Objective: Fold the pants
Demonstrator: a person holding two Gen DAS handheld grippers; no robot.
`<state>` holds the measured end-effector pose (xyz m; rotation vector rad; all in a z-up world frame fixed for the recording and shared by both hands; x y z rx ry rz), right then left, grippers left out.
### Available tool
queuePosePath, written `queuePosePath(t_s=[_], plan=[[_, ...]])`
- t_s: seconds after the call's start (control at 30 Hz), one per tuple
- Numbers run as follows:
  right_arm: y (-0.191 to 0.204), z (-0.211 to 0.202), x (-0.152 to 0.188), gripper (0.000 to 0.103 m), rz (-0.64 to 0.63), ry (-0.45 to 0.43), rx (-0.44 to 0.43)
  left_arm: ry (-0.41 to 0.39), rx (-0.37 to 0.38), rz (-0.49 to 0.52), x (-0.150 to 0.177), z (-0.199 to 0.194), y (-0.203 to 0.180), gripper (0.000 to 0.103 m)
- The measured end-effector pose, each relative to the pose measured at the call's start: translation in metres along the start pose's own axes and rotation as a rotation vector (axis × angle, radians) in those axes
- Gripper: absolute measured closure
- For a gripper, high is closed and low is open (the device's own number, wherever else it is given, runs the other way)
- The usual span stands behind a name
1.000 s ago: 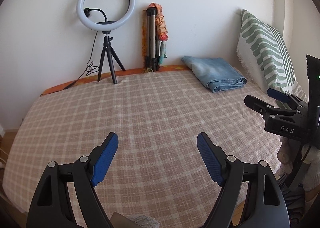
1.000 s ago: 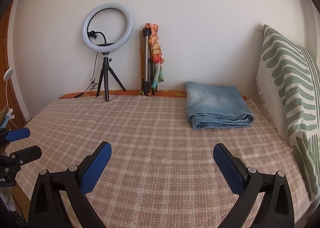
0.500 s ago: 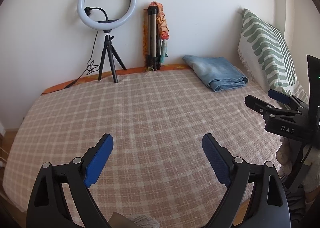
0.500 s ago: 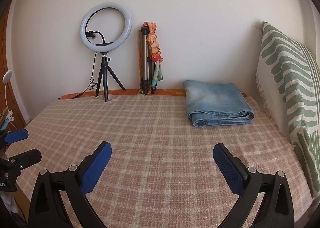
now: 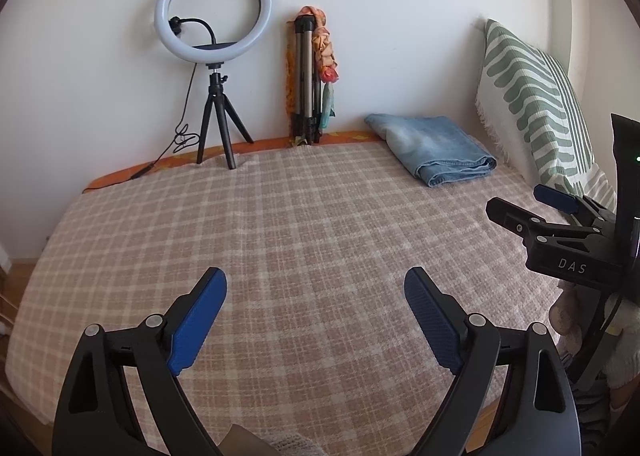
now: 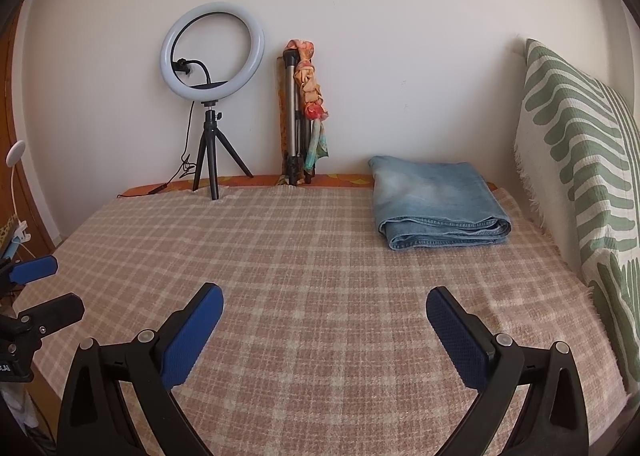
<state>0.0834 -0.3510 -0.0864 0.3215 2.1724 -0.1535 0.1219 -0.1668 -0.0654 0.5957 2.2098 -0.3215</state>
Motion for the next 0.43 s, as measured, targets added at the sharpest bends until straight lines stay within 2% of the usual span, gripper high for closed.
queuePosePath(t_s=[0.13,0.43], plan=[[0.0004,0.0022,0.0014,0.000,0.000,0.010,-0.005,-0.017,-0.006,0.011,-0.0003,-0.0007,-0.0011,0.012],[-0.0002,0.0054,0.0024,0.000,0.013,0.020,-0.014,-0.001,0.005,0.005,0.0016,0.0023,-0.0022,0.012]])
Point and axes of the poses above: each gripper's, at about its wrist camera, not at the fingertips, and z roughly the way its jaws point, y to its left, x to its underside, the point moved 6 cm from there along z, roughly the way its jaws point, and after that the axes turned 2 degrees about x, right-handed, at the moved point
